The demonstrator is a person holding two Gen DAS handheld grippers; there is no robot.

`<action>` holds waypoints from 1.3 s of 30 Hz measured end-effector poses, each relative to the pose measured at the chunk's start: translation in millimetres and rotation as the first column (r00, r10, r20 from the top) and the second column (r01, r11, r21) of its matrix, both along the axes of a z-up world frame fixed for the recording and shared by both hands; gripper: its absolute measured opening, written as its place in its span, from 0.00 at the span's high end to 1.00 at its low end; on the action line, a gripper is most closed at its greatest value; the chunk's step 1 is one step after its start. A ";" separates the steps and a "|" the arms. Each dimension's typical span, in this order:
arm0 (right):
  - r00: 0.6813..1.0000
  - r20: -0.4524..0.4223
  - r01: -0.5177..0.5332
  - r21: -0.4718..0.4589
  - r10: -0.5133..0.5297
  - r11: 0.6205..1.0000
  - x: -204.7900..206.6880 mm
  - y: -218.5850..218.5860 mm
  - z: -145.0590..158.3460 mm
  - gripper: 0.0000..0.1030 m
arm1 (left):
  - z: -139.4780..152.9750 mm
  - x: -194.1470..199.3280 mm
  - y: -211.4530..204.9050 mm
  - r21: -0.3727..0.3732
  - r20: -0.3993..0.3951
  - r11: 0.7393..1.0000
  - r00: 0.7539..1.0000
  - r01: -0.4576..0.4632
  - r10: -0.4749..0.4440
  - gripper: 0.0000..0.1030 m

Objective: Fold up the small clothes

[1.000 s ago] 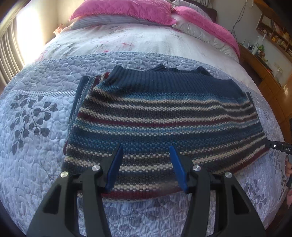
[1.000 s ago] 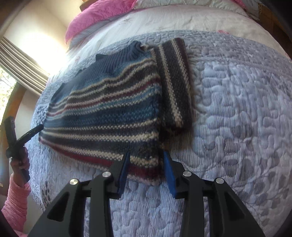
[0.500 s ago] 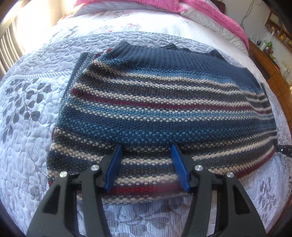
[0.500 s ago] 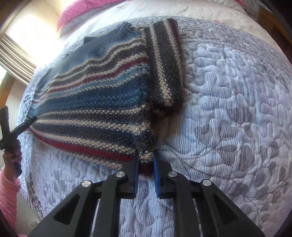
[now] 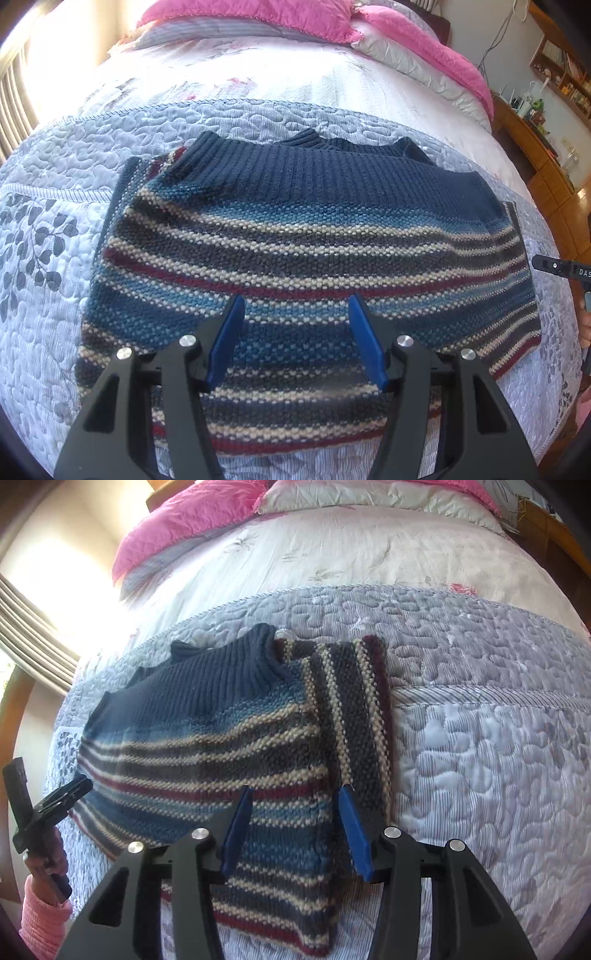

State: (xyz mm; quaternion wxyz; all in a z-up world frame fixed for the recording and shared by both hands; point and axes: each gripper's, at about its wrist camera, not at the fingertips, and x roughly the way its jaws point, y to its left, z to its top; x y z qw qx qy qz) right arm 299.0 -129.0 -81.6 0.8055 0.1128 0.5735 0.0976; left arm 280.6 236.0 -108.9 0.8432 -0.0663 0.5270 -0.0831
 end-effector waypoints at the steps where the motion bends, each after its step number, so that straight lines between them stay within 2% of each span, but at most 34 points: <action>1: 1.000 -0.011 0.006 0.001 -0.006 1.000 4.9 -0.2 -4.2 0.52 | -5.6 3.0 -0.7 0.001 -0.015 1.000 1.000 0.000 0.000 0.44; 2: 1.000 -0.019 0.009 0.009 -0.009 1.000 8.3 -0.9 -7.1 0.63 | -11.2 5.4 -0.2 -0.001 -0.030 1.000 1.000 -0.002 0.002 0.44; 3: 1.000 -0.022 0.004 0.021 -0.004 1.000 10.9 -1.3 -8.1 0.83 | -15.5 7.5 1.0 -0.003 -0.036 1.000 0.999 -0.005 0.005 0.43; 4: 1.000 -0.019 0.004 0.027 -0.003 1.000 12.2 -2.4 -7.4 0.87 | -18.7 8.5 2.8 -0.011 -0.036 1.000 0.999 -0.004 0.004 0.42; 8: 1.000 -0.012 0.020 -0.017 -0.021 1.000 11.2 -9.1 -8.5 0.88 | -22.7 9.2 1.9 -0.005 -0.029 1.000 0.999 0.020 -0.020 0.40; 11: 0.997 -0.061 0.046 -0.031 -0.047 0.998 10.6 -14.3 -31.4 0.89 | -25.7 8.6 -0.3 0.009 -0.019 0.999 0.999 0.032 -0.032 0.39; 16: 0.999 -0.034 0.039 -0.075 -0.041 0.996 7.6 -6.3 -35.4 0.88 | -27.3 6.2 -2.3 0.026 -0.008 0.999 0.999 0.034 -0.034 0.38; 17: 0.999 -0.032 0.039 -0.073 -0.042 0.997 6.7 -6.2 -31.7 0.86 | -27.6 6.6 -2.5 0.027 -0.009 0.999 0.999 0.033 -0.032 0.38; 20: 0.998 -0.029 0.051 -0.033 -0.052 0.998 -2.0 -9.5 -16.4 0.70 | -25.8 7.0 -1.1 0.018 -0.012 1.000 1.000 0.023 -0.023 0.38; 22: 0.998 -0.009 0.063 -0.040 -0.063 0.997 -13.5 -10.9 -3.8 0.60 | -21.9 5.9 1.1 0.006 -0.017 1.000 1.000 0.014 -0.014 0.38; 24: 0.997 -0.008 0.076 -0.048 -0.076 0.996 -24.4 -16.1 3.9 0.28 | -14.3 0.0 7.0 -0.013 -0.022 1.000 1.000 -0.003 0.003 0.38; 25: 0.997 -0.018 0.072 -0.045 -0.073 0.996 -28.9 -18.1 4.0 0.25 | -10.3 -3.2 10.1 -0.024 -0.017 1.000 1.000 -0.008 0.008 0.38; 30: 0.992 -0.094 0.080 -0.029 -0.082 0.996 -38.4 -27.1 -15.8 0.26 | -5.4 -12.2 22.4 -0.012 -0.011 1.000 1.000 -0.019 0.019 0.37; 33: 0.985 -0.137 0.113 0.045 -0.106 0.993 -32.0 -33.4 -34.3 0.26 | -11.3 -13.6 28.1 -0.005 -0.024 1.000 0.999 -0.023 0.023 0.37; 34: 0.983 -0.143 0.120 0.057 -0.111 0.991 -30.5 -35.0 -38.9 0.26 | -12.9 -13.4 29.0 -0.006 -0.025 1.000 1.000 -0.019 0.019 0.36; 35: 0.983 -0.145 0.127 0.062 -0.117 0.990 -28.9 -36.0 -43.0 0.32 | -14.7 -13.1 29.9 -0.008 -0.025 1.000 1.000 -0.013 0.013 0.35; 36: 0.983 -0.144 0.128 0.081 -0.116 0.988 -27.3 -35.9 -46.2 0.43 | -16.5 -12.8 30.9 -0.011 -0.028 1.000 1.000 -0.008 0.008 0.35; 38: 0.982 -0.143 0.138 0.112 -0.122 0.984 -24.6 -33.2 -49.4 0.52 | -21.3 -9.3 32.4 -0.018 -0.036 1.000 0.999 -0.001 0.000 0.32; 39: 0.986 -0.130 0.123 0.119 -0.108 0.985 -24.4 -29.6 -48.2 0.62 | -23.0 -7.8 34.5 -0.030 -0.040 1.000 0.999 -0.005 0.004 0.32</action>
